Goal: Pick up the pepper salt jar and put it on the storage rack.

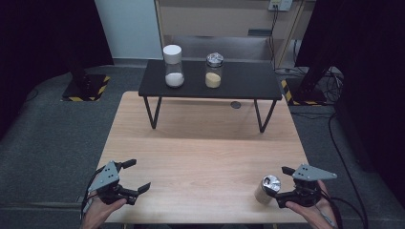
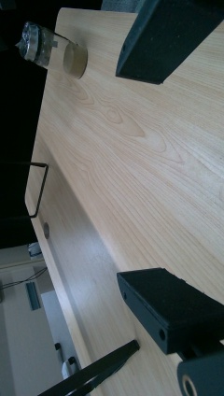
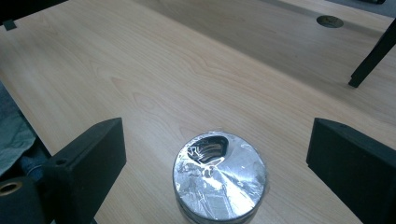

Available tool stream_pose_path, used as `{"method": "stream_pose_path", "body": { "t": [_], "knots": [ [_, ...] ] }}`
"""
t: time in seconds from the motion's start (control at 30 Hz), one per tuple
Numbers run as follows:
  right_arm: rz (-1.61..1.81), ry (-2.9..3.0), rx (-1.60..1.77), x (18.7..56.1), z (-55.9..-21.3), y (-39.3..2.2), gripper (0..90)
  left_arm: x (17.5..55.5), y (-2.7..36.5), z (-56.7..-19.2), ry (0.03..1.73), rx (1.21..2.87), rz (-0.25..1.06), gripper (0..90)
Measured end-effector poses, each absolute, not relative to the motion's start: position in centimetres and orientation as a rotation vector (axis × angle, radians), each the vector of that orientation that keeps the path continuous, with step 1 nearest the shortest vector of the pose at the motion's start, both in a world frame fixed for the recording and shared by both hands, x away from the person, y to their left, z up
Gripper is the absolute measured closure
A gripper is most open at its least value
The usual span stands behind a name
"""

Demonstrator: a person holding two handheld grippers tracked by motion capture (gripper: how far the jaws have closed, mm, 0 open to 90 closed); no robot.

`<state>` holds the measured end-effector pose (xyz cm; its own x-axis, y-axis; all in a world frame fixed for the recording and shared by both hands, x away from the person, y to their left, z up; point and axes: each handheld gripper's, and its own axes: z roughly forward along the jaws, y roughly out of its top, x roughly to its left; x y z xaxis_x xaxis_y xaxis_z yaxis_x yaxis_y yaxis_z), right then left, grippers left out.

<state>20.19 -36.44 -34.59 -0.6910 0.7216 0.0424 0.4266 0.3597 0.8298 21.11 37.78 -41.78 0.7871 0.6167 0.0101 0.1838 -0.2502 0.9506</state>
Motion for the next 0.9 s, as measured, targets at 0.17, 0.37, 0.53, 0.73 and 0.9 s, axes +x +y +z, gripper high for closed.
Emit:
{"method": "stream_pose_path", "body": {
  "t": [0.17, 0.37, 0.53, 0.73, 0.9],
  "knots": [
    [1.228, 2.305, 1.010, 20.3, -35.2, -36.1, 6.6, 21.1, 37.8, -41.8, 0.618, 1.810, 0.463, 2.5],
    [1.211, 2.309, 1.014, 20.5, -36.2, -35.9, 8.2, 21.1, 37.8, -41.8, 0.620, 1.810, 0.461, 2.5],
    [1.194, 2.318, 1.009, 20.7, -36.7, -35.6, 9.5, 21.1, 37.8, -41.8, 0.622, 1.809, 0.461, 2.5],
    [1.188, 2.324, 1.010, 20.8, -37.1, -35.5, 10.8, 21.1, 37.8, -41.8, 0.623, 1.810, 0.462, 2.5],
    [1.177, 2.327, 0.996, 20.8, -37.4, -35.4, 14.9, 21.1, 37.8, -41.8, 0.623, 1.810, 0.464, 2.5]
  ]
}}
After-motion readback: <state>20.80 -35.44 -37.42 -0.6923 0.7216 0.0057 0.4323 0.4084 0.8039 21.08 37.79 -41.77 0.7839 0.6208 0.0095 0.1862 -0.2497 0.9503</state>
